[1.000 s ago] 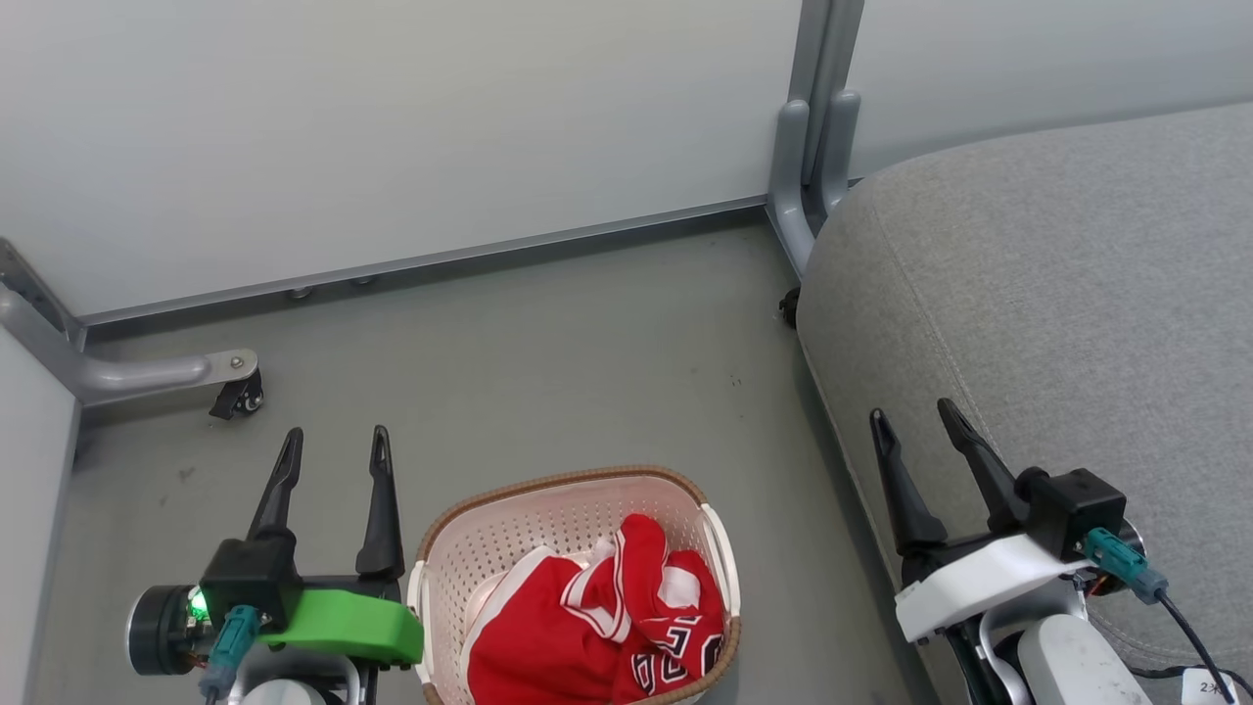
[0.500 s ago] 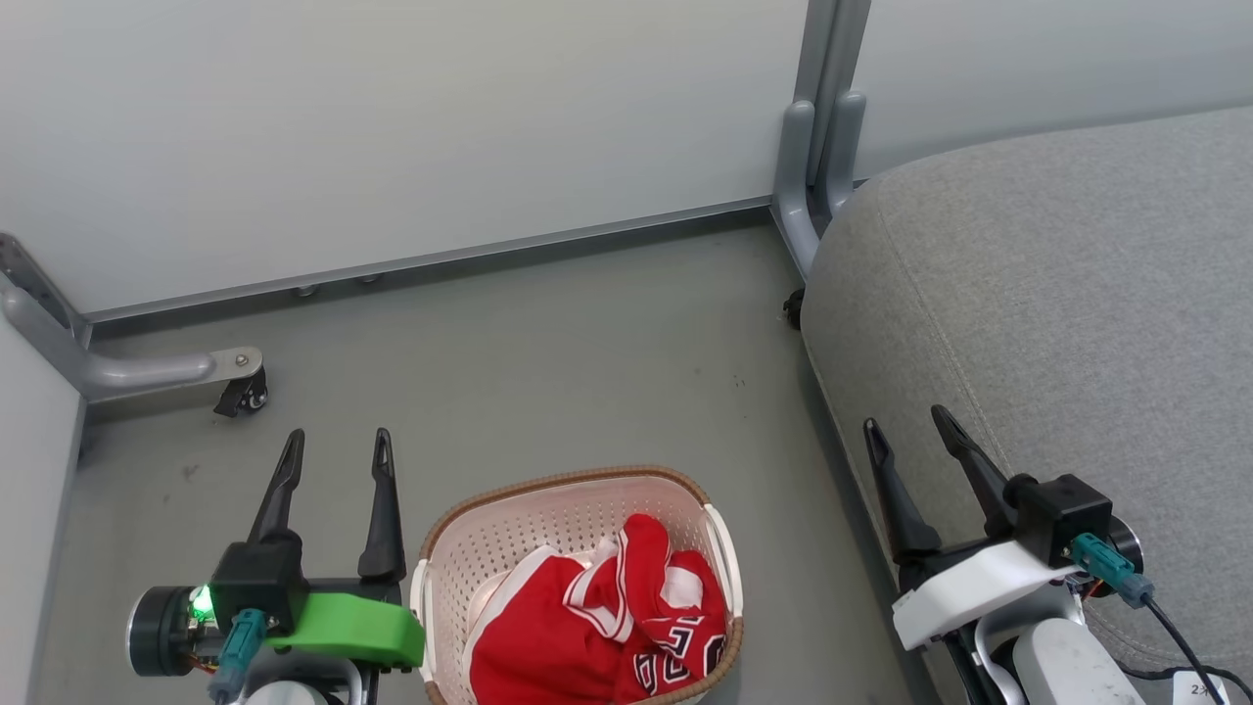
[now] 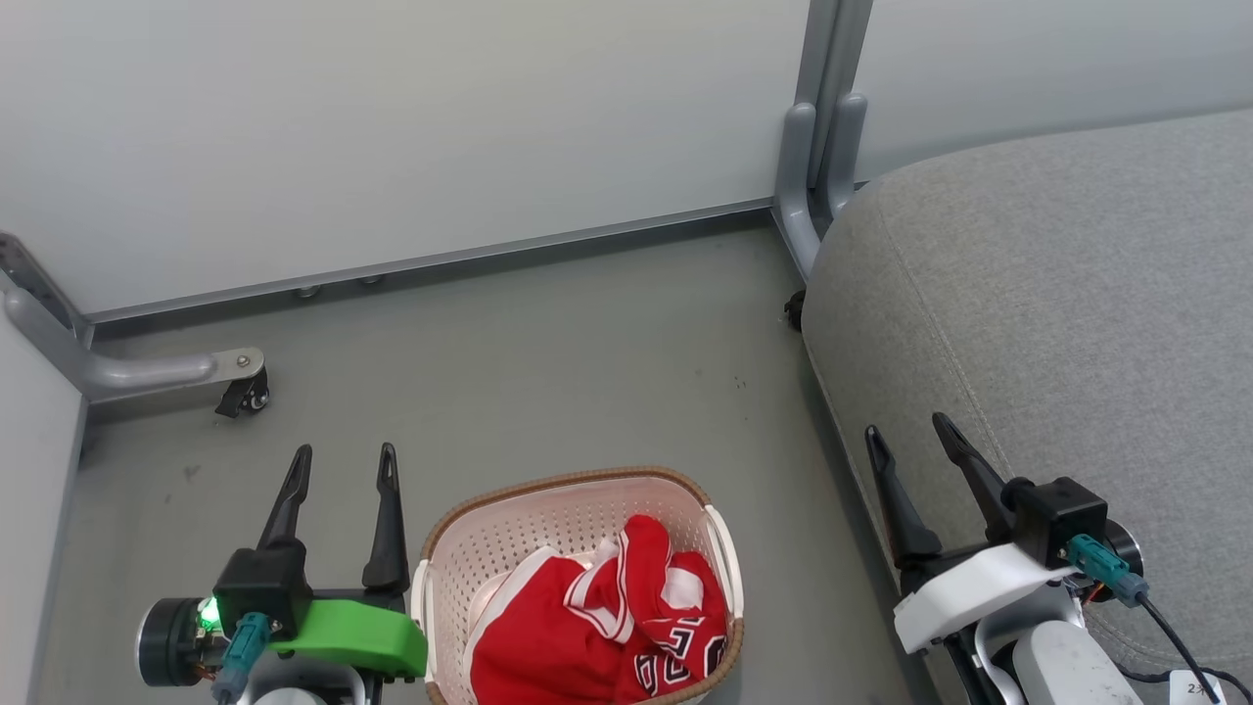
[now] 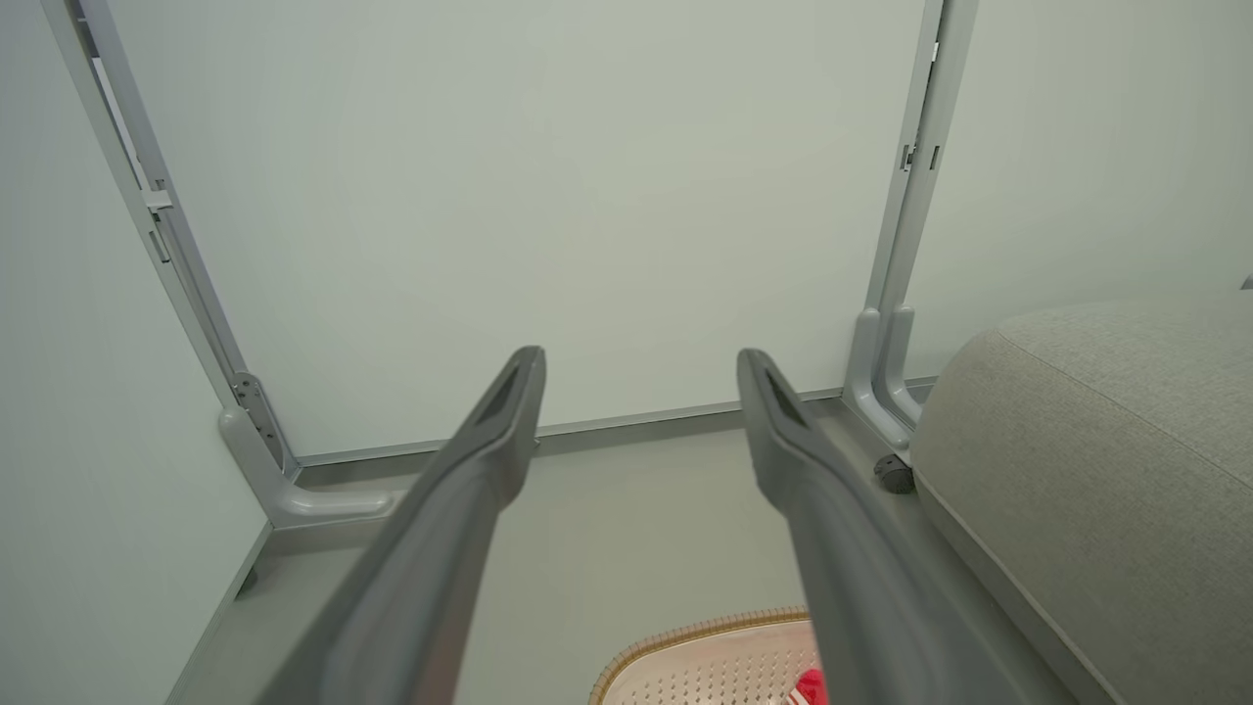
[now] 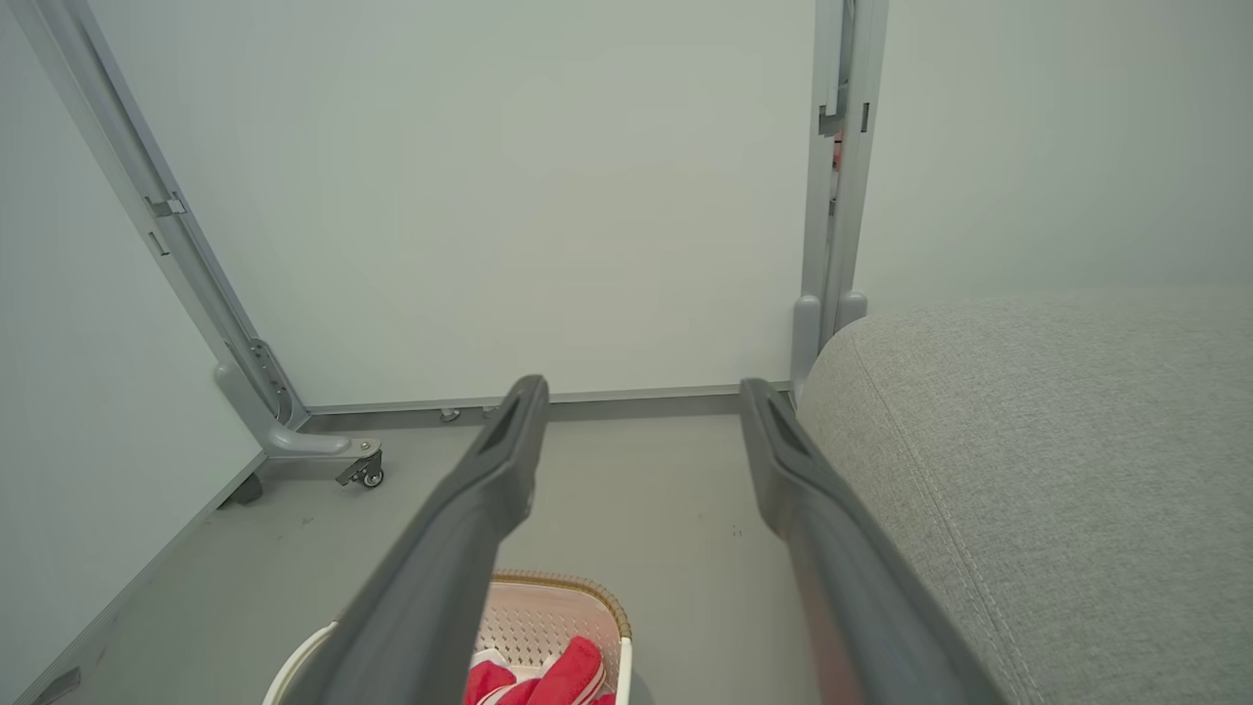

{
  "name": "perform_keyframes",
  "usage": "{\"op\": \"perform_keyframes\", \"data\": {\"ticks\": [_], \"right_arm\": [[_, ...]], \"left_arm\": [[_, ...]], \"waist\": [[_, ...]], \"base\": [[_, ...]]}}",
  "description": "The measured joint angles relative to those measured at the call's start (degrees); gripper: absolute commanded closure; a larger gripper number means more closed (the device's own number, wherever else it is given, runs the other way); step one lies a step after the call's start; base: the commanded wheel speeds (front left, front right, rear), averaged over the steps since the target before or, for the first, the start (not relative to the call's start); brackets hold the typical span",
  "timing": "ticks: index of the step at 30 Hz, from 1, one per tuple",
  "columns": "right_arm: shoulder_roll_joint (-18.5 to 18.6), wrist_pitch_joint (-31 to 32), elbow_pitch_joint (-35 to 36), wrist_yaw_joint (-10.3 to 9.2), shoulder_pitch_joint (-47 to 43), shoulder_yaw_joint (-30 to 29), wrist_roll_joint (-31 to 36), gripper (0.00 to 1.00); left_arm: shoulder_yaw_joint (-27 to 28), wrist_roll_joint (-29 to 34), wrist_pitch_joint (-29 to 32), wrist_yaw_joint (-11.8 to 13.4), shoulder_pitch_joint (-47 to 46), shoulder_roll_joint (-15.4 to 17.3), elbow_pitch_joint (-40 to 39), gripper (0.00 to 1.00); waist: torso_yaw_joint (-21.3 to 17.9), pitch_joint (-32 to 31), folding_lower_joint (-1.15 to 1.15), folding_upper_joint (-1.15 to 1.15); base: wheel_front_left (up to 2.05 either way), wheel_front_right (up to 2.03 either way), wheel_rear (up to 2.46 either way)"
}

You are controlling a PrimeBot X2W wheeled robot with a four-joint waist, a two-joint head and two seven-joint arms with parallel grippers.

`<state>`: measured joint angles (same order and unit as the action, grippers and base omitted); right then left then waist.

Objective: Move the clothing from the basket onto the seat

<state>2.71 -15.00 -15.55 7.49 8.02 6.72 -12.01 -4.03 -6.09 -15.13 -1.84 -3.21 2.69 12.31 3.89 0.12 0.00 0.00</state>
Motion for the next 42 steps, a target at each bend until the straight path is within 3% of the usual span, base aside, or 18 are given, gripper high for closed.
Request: {"op": "perform_keyframes", "data": {"ticks": [8, 20, 29, 42], "right_arm": [[0.0, 0.0, 0.4, 0.0, 0.8, 0.4, 0.0, 0.0], [0.0, 0.0, 5.1, 0.0, 5.4, 0.7, 0.0, 0.0], [0.1, 0.0, 9.9, 0.0, 11.6, 1.6, 0.0, 0.0], [0.1, -0.1, 15.4, 0.0, 18.3, 2.2, -0.5, 0.0]], "left_arm": [[-0.2, -0.5, 0.0, -0.2, -0.5, 0.0, 0.3, 0.0], [-1.7, 0.3, 0.0, -3.2, -8.3, 0.1, 5.6, 0.0], [-5.1, 1.9, 0.0, -5.0, -17.8, 1.2, 12.8, 0.0], [-11.5, 2.4, 0.0, -5.5, -29.8, 3.2, 24.3, 0.0]], "waist": [[-0.3, 0.9, 0.0, 0.0], [-3.8, 5.8, 0.0, 0.0], [-8.1, 13.3, 0.0, 0.0], [-13.4, 26.3, 0.0, 0.0]], "base": [[0.0, 0.0, 0.0], [0.0, 0.0, 0.0], [0.0, 0.0, 0.0], [0.0, 0.0, 0.0]]}}
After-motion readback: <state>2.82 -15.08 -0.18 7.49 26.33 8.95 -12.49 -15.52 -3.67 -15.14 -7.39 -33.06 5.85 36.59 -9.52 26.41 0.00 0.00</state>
